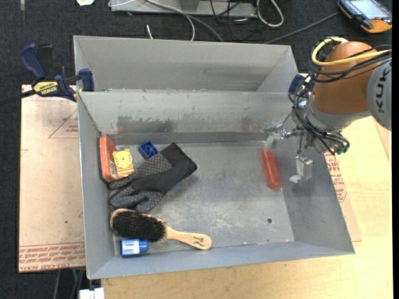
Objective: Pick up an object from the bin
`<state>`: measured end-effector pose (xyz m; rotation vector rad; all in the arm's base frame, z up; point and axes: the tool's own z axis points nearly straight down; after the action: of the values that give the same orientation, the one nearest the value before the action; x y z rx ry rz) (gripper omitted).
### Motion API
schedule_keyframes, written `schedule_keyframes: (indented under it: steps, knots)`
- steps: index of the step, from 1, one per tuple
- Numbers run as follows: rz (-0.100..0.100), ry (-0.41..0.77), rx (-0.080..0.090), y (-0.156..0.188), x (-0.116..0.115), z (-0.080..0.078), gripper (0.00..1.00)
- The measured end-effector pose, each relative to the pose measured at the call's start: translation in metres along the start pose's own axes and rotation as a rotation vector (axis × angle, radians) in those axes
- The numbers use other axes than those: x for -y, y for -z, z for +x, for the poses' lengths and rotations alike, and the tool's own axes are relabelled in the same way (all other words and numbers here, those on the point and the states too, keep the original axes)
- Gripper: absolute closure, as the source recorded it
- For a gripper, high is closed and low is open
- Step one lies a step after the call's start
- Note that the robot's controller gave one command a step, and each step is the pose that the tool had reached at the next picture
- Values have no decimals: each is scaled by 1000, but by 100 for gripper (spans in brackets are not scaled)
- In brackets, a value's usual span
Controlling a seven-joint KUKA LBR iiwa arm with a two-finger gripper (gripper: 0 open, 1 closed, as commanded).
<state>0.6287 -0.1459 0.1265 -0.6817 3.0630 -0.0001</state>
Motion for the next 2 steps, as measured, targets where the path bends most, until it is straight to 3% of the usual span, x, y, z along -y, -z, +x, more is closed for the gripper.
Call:
schedule_keyframes:
  steps: [1,2]
  knots:
    - [3,76,8,12,-2,-6,0]
    - [-16,575,19,-36,-1,-25,0]
